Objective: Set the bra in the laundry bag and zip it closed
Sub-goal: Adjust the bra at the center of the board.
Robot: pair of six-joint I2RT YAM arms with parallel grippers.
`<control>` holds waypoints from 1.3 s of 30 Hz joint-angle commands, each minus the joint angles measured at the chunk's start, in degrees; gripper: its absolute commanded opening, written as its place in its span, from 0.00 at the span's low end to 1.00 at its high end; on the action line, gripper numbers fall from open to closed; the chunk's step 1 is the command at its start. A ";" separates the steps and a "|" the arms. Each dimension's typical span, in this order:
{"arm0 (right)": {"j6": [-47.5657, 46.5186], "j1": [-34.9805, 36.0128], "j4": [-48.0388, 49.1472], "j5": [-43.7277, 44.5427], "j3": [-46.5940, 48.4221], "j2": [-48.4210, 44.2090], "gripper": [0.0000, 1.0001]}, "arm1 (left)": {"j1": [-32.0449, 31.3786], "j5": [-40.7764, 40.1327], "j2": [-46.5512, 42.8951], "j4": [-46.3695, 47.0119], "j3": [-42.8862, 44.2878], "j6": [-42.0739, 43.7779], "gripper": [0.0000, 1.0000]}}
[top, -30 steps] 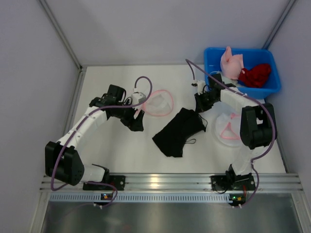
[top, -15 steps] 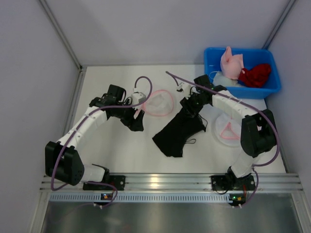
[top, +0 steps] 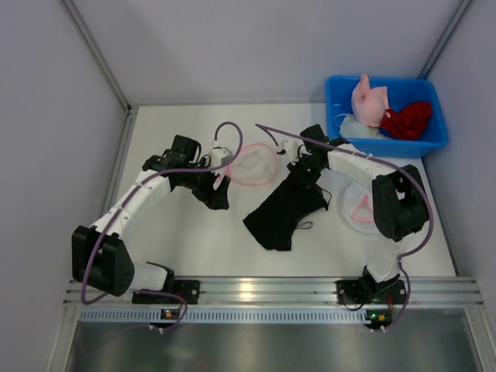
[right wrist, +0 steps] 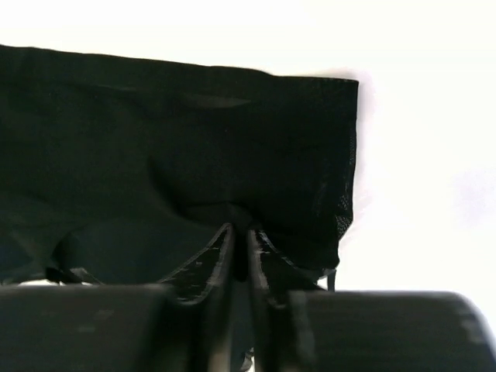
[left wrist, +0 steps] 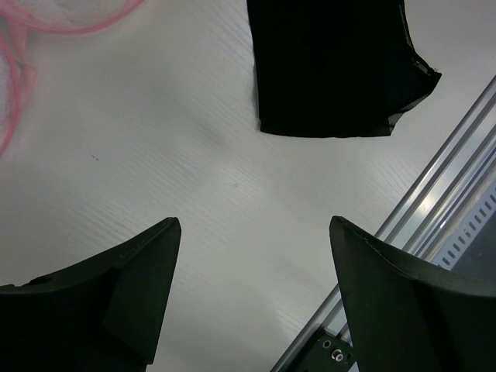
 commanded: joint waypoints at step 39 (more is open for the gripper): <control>11.67 13.88 2.14 -5.34 -13.09 -13.36 0.00 | 1.61 3.47 -5.88 3.21 -4.60 -2.68 0.84</control>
